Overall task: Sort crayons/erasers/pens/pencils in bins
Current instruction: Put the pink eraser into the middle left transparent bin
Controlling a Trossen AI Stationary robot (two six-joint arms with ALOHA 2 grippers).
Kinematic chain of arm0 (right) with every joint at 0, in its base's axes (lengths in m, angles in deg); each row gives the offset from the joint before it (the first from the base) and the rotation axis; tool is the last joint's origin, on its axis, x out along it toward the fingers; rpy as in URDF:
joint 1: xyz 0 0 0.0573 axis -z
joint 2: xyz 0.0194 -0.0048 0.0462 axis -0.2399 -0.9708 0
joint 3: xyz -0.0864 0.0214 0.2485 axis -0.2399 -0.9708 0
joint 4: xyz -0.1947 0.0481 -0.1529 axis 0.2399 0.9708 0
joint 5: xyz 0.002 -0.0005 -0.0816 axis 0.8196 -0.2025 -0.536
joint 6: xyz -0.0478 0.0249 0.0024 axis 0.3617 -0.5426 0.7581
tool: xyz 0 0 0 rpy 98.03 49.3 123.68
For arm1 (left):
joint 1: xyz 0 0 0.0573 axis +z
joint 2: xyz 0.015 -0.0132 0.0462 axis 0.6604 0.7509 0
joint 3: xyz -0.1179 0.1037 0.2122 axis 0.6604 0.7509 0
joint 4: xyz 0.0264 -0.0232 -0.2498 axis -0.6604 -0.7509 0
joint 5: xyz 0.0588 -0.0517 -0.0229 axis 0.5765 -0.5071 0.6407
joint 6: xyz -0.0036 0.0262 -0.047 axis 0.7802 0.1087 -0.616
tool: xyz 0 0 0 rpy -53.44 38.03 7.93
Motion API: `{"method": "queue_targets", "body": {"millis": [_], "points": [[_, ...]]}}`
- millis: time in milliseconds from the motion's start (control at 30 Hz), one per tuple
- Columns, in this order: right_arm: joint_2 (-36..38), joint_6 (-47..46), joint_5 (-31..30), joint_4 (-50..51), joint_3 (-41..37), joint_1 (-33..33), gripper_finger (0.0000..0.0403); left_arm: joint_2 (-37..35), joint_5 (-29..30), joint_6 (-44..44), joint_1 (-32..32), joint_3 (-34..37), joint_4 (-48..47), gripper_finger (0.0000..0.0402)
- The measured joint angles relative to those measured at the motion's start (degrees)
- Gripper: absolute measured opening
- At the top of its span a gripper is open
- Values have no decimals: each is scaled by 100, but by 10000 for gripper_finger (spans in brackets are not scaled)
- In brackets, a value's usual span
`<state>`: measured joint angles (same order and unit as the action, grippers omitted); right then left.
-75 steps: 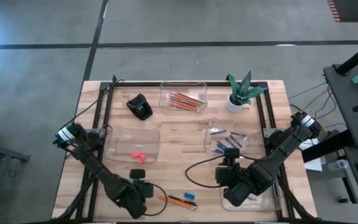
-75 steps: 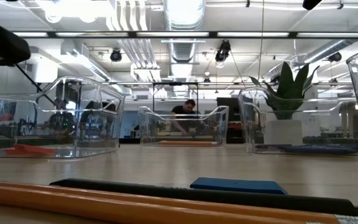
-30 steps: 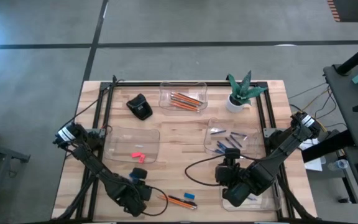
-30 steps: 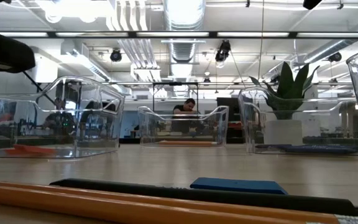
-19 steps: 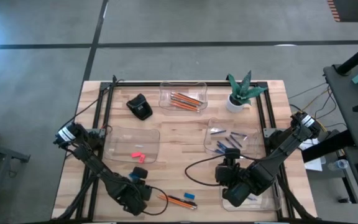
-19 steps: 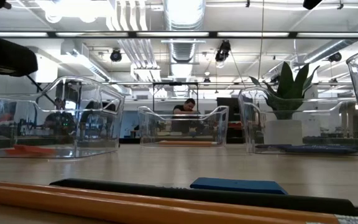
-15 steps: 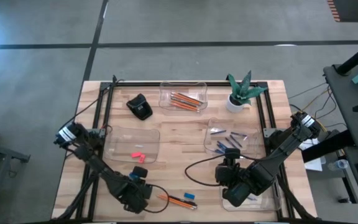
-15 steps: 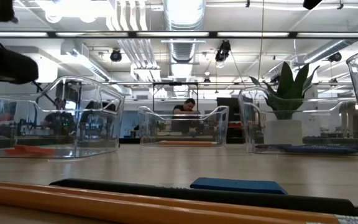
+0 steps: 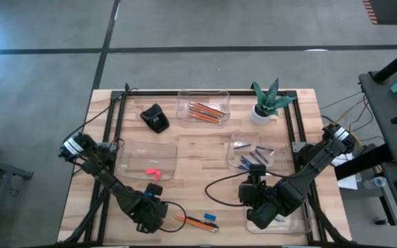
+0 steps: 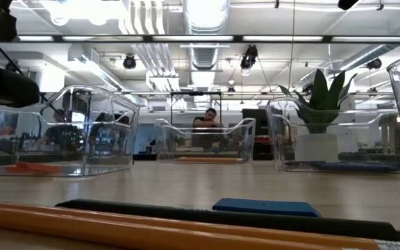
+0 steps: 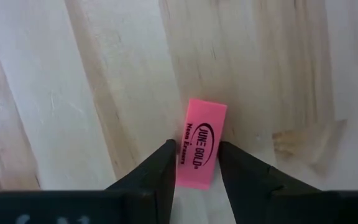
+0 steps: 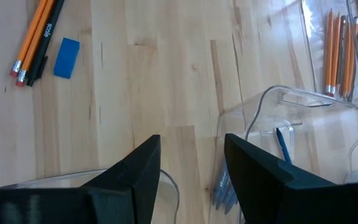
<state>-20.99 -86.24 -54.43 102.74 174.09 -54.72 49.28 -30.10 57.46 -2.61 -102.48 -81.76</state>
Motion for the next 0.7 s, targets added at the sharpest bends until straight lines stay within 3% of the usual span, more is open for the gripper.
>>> {"method": "queue_targets", "body": {"millis": [333,700], "points": [[0,89,-1,-2,0,0,171,7,-31,21,2,-9,82,21],[0,260,-4,-19,0,-2,171,-700,109,257,17,-145,319,14]]}}
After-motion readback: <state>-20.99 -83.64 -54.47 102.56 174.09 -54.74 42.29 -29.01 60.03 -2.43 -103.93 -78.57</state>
